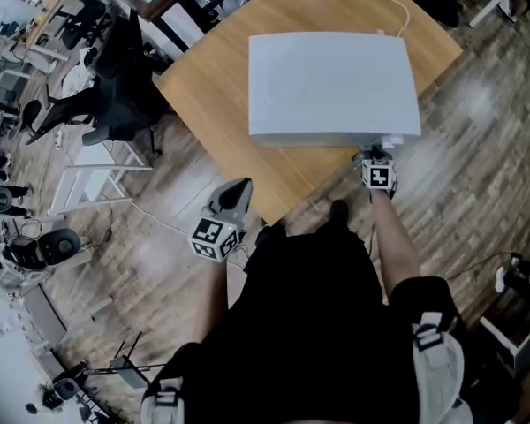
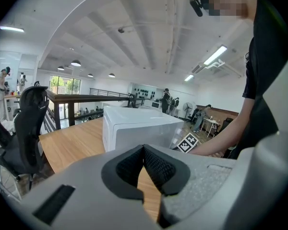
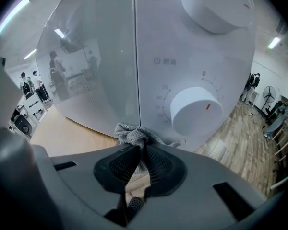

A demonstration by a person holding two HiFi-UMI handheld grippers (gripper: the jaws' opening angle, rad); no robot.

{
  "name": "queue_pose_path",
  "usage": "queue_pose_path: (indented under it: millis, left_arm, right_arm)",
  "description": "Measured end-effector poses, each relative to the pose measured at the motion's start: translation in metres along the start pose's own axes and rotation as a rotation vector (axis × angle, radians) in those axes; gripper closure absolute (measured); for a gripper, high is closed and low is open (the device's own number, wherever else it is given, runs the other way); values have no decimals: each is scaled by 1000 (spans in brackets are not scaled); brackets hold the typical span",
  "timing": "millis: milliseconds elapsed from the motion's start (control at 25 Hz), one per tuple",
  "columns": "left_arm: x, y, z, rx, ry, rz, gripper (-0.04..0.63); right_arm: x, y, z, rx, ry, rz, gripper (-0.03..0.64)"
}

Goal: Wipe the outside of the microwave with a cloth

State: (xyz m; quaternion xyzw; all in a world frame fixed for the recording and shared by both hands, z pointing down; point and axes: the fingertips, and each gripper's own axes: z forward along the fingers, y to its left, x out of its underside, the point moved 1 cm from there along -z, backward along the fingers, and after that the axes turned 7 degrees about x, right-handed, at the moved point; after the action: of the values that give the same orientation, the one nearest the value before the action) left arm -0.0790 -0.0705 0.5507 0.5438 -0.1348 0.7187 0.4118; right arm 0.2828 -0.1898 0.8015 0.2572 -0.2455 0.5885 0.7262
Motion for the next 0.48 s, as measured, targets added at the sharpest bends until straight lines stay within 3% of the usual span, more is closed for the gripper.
queue_pose_path:
  millis: [480]
  left_arm:
    - [-2, 20, -19, -15, -31, -11, 594]
  right_arm:
    - [-12, 44, -3, -44, -11, -45, 581]
